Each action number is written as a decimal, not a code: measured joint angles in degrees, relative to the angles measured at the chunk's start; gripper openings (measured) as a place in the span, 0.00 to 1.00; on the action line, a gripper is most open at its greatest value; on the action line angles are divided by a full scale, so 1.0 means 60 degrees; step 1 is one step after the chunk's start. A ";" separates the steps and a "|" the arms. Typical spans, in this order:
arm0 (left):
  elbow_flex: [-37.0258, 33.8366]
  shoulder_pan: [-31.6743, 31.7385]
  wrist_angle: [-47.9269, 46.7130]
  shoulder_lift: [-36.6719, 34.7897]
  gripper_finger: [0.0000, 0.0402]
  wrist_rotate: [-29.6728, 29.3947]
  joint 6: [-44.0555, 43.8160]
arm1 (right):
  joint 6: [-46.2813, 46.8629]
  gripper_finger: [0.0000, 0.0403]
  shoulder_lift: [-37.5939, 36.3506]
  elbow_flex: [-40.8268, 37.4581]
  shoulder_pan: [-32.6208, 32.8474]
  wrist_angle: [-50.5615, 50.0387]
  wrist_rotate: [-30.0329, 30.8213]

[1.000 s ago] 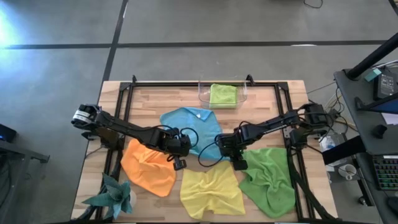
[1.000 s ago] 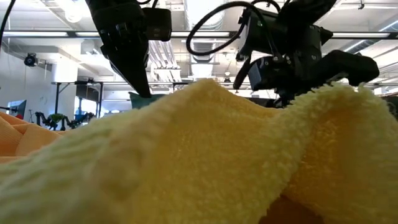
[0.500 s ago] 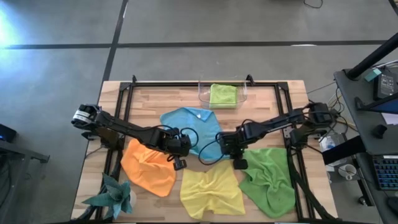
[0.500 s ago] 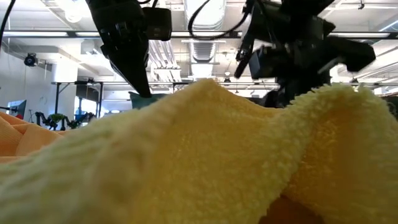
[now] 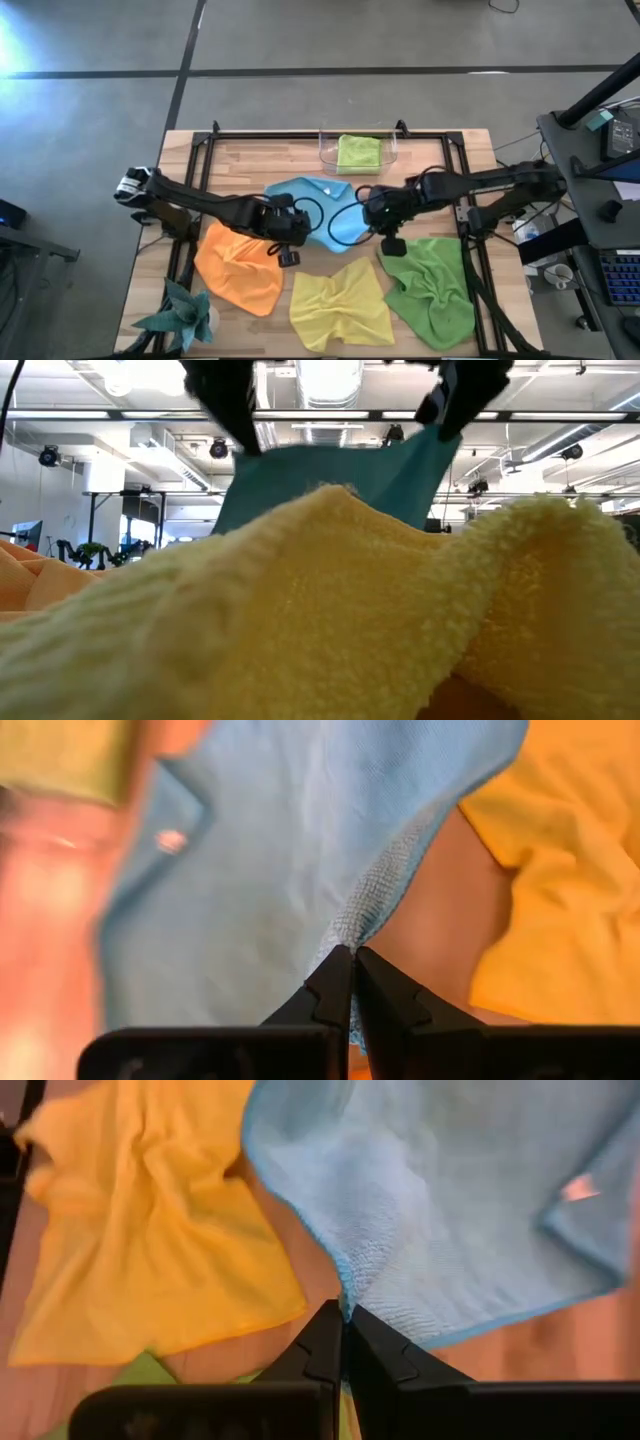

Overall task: Fold microfiber towels
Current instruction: Fold the blue microfiber cloth

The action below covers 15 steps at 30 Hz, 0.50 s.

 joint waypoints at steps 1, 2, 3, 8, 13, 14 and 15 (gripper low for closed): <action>0.0335 0.0000 -0.0231 0.0004 0.00 -0.0172 0.0114 | 0.0084 0.02 -0.0069 0.0187 -0.0010 -0.0124 0.0204; 0.0669 0.0000 -0.0406 0.0000 0.00 -0.0382 0.0251 | 0.0170 0.02 -0.0100 0.0405 -0.0012 -0.0296 0.0414; 0.1007 0.0000 -0.0576 -0.0010 0.00 -0.0579 0.0364 | 0.0273 0.02 -0.0109 0.0652 -0.0012 -0.0517 0.0623; 0.2563 0.0000 -0.1357 -0.0015 0.00 -0.1427 0.0995 | 0.0552 0.02 -0.0104 0.1871 -0.0012 -0.1650 0.1687; 0.3703 0.0000 -0.1881 -0.0026 0.00 -0.2203 0.1345 | 0.0923 0.02 -0.0100 0.2856 -0.0012 -0.2316 0.2012; 0.3903 0.0000 -0.1958 -0.0026 0.00 -0.2360 0.1413 | 0.1011 0.02 -0.0107 0.3011 -0.0012 -0.2381 0.2058; 0.4081 0.0000 -0.1956 -0.0031 0.00 -0.2495 0.1525 | 0.1051 0.02 -0.0123 0.3170 -0.0012 -0.2399 0.2167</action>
